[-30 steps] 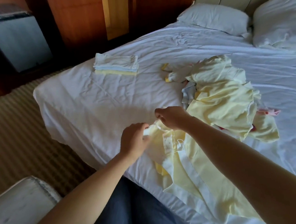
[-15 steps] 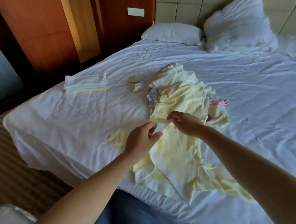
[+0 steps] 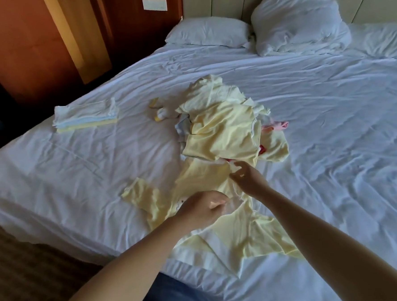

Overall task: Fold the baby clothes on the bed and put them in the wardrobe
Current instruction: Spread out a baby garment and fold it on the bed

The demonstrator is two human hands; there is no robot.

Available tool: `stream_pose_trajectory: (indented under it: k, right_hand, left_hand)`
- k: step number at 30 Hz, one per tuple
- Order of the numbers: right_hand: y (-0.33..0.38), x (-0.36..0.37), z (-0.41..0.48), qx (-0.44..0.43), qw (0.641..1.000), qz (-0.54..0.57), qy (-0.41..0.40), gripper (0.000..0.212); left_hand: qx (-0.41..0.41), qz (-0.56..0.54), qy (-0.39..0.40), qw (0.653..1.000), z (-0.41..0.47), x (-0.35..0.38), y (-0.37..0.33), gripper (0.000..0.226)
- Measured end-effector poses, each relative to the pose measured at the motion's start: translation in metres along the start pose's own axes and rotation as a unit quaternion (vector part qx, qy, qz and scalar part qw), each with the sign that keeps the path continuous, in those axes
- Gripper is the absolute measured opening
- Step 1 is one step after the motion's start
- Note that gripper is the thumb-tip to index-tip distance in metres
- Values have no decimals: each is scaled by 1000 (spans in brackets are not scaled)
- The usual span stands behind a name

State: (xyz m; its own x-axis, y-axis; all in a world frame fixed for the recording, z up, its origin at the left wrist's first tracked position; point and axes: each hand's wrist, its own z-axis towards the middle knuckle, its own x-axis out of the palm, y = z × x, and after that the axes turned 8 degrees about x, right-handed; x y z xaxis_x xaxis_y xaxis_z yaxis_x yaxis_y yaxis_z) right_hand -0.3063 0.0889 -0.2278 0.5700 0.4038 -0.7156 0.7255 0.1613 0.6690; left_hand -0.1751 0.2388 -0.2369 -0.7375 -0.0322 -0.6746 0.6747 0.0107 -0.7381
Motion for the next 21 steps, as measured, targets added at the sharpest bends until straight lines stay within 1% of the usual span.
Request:
stream_pose_trajectory:
  k: [1,2,3,5,6,7,10,11,14,16,18,19,21]
  right_hand:
    - [0,2,2,5,1000,-4,-5,49]
    - [1,4,3,13,1000,-7,-9,53]
    - [2,6,5,23,1000,-10,-13,56]
    - [4,10,8,39,999,-19,-24,57]
    - [5,11,9,42,998,-21,-33,56]
    - [5,12,11,40,998,-22,-40,53]
    - [6,13,17,35,998,-23,-52,42]
    - [6,14,19,36,998,-23,-54,40]
    - [6,14,24,44,997,-17,-59,38]
    - [6,12,25,48,996,-11,-71,34]
    - [5,11,27,55,995,-13,-86,31]
    - [4,11,28,58,994,-17,-87,30]
    - [1,10,28,67,994,-39,-71,33]
  left_hand:
    - [4,37,-20,999,0,-4,0,21]
    - [9,77,-19,997,0,-7,0,24]
    - [18,120,6,993,-1,-11,0,30]
    - [42,207,86,974,-6,-14,-1,45]
    - [54,239,108,963,-8,-13,0,49]
    - [63,255,109,959,-8,-10,3,46]
    - [73,264,63,960,-6,-5,6,16]
    - [70,266,57,960,-5,-5,5,14]
    - [57,272,60,959,-3,-5,6,18]
    - [42,234,64,969,-2,-6,4,15]
    - [45,179,51,982,-1,-6,-1,11]
    - [54,172,49,982,-1,-5,-3,10]
    - [66,196,62,976,0,-3,-2,10]
